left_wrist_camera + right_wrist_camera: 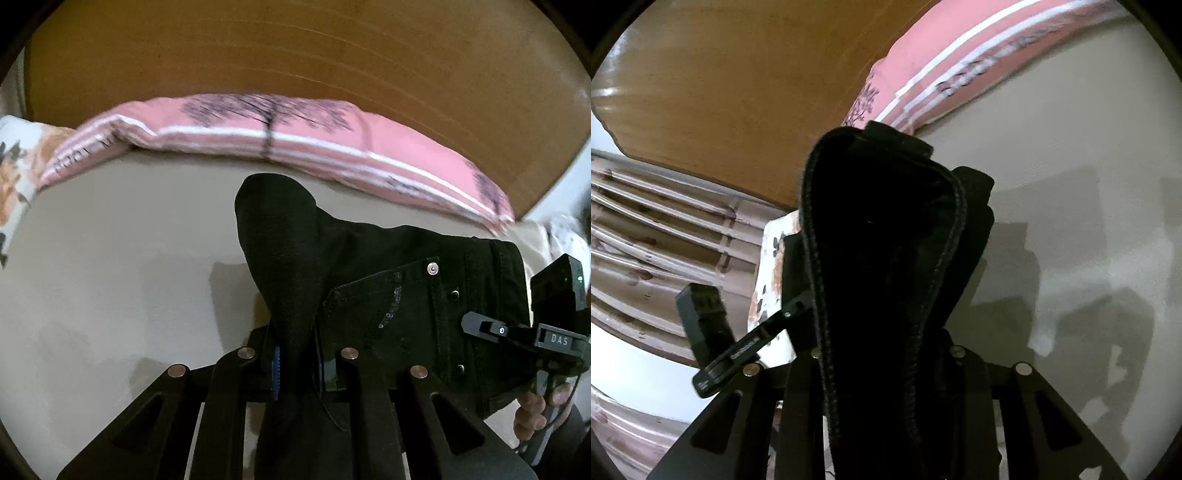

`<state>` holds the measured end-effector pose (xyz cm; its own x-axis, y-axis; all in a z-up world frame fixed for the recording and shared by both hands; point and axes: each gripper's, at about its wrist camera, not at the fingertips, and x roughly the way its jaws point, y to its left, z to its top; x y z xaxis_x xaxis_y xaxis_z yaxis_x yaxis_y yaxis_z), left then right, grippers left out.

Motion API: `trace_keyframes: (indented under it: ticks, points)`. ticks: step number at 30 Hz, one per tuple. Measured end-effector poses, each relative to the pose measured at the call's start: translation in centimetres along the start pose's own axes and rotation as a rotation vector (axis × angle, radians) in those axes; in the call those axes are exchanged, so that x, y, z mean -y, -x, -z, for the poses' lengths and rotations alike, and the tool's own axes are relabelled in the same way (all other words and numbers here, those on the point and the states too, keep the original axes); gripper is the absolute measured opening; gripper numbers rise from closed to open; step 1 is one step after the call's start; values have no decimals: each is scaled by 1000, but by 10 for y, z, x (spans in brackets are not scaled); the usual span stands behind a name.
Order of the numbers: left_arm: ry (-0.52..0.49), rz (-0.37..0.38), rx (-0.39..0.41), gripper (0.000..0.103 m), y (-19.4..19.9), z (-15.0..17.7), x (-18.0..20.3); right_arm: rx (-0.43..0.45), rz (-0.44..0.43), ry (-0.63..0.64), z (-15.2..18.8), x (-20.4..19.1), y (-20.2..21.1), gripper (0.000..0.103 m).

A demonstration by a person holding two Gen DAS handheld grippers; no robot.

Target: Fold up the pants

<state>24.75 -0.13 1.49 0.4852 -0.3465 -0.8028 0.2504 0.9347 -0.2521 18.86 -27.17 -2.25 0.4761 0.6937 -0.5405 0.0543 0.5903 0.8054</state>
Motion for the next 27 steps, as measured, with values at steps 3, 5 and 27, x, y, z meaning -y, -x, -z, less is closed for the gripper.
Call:
trace_keyframes:
  ticks: [3,5,27]
  points:
    - [9,-23,13,14,-13,-23,-22,-14,23,46,-28,-16,-35,26]
    - [5,-31,13,15,-26,-33,-35,-17,32,61,-42,-22,-51,26]
    - [-183,-470,114,75,4,72,-24,189,611,402,21,-30,-37,77]
